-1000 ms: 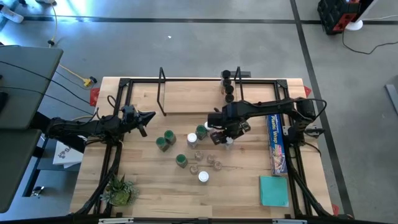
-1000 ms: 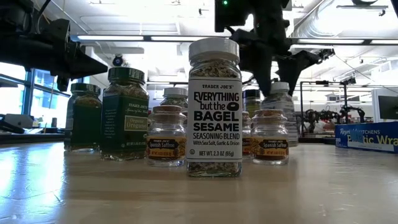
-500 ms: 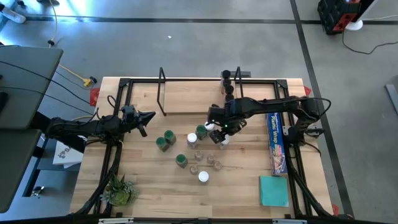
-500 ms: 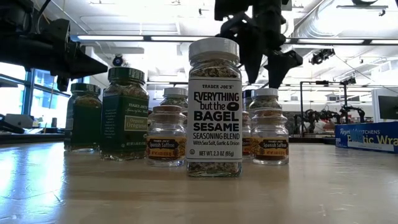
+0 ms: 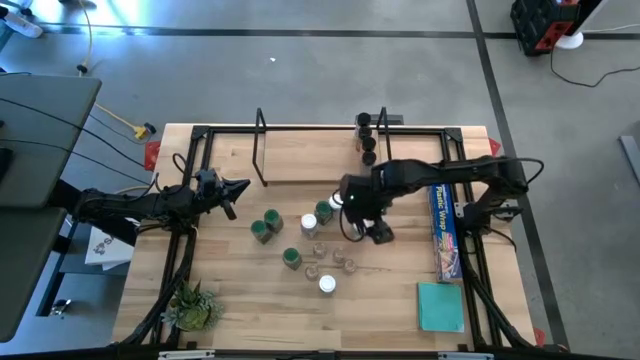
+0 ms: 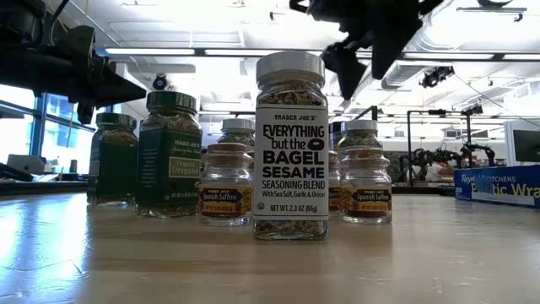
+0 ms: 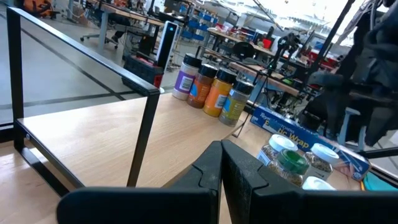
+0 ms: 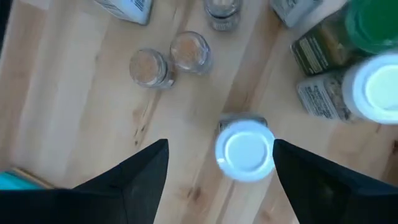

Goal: Shelf spices
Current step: Put the middle right white seasoning bottle on the shelf

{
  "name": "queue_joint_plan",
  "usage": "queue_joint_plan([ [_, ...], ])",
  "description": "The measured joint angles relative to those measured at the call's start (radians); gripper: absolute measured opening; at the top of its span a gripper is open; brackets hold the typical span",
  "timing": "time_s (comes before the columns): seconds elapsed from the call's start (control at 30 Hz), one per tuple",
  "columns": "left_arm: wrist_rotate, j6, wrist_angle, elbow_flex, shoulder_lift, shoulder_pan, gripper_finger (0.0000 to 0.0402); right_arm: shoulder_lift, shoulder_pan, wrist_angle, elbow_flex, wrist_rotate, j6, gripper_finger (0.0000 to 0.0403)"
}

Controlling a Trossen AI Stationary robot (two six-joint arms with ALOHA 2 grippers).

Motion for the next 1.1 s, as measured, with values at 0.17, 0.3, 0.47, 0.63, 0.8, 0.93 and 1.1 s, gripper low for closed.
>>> queue_joint_plan([
  [0.17, 0.000, 0.000, 0.000, 0.000, 0.000, 0.000, 0.0005, 0.067, 0.004, 0.007, 0.000, 0.078, 0.036, 0.0282],
  [0.3, 0.000, 0.000, 0.000, 0.000, 0.000, 0.000, 0.0005, 0.101, -0.005, -0.001, 0.000, 0.081, 0.050, 0.0282],
  [0.47, 0.000, 0.000, 0.000, 0.000, 0.000, 0.000, 0.0005, 0.123, -0.004, -0.014, 0.000, 0.081, 0.028, 0.0282],
  [0.63, 0.000, 0.000, 0.000, 0.000, 0.000, 0.000, 0.0005, 0.152, -0.002, -0.013, 0.000, 0.081, 0.031, 0.0273],
  [0.8, 0.000, 0.000, 0.000, 0.000, 0.000, 0.000, 0.0005, 0.164, -0.002, -0.008, 0.000, 0.106, 0.139, 0.0217],
  [0.93, 0.000, 0.000, 0.000, 0.000, 0.000, 0.000, 0.0005, 0.157, -0.011, -0.055, 0.003, 0.089, 0.230, 0.0190],
  [1.1, 0.000, 0.000, 0.000, 0.000, 0.000, 0.000, 0.0005, 0.151, -0.055, -0.303, 0.183, 0.020, 0.254, 0.0190],
])
